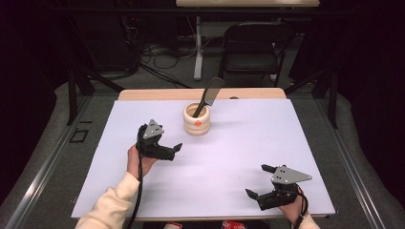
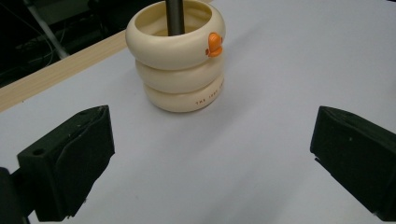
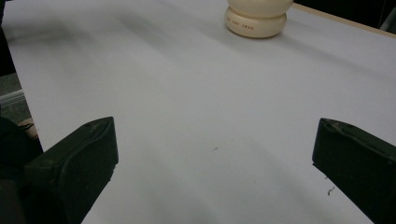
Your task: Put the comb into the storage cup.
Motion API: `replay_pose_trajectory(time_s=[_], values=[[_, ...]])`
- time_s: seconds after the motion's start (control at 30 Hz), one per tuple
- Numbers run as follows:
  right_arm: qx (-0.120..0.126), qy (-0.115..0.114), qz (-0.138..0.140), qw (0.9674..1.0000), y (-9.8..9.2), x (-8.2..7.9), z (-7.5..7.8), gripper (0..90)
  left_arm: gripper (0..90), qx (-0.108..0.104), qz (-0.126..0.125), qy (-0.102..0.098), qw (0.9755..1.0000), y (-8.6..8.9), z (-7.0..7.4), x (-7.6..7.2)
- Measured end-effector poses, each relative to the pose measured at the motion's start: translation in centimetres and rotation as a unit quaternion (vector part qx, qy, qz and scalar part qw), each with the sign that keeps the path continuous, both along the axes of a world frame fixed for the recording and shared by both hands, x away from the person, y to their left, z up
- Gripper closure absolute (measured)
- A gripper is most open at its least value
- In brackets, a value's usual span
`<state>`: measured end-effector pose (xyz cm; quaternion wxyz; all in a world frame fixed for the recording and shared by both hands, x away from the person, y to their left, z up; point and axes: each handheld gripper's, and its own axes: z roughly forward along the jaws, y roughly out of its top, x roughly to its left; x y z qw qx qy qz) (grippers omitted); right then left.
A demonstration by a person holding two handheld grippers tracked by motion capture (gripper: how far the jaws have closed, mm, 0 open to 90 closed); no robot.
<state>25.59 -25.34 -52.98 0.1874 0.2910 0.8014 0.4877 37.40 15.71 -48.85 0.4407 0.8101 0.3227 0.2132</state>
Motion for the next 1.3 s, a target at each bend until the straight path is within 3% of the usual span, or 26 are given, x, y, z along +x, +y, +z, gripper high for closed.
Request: replay_pose_trajectory(time_s=[0.63, 1.3], values=[[-0.002, 0.001, 0.0, 1.0, 0.0, 0.0, 0.0, 0.0, 0.0, -0.009, 0.015, -0.017, 0.9997, 2.1, -0.5, -3.8], [-0.004, 0.003, -0.003, 1.0, 0.0, 0.0, -0.1, 0.0, 0.0, -0.005, 0.021, -0.015, 0.9997, 3.7, -1.4, -7.3]])
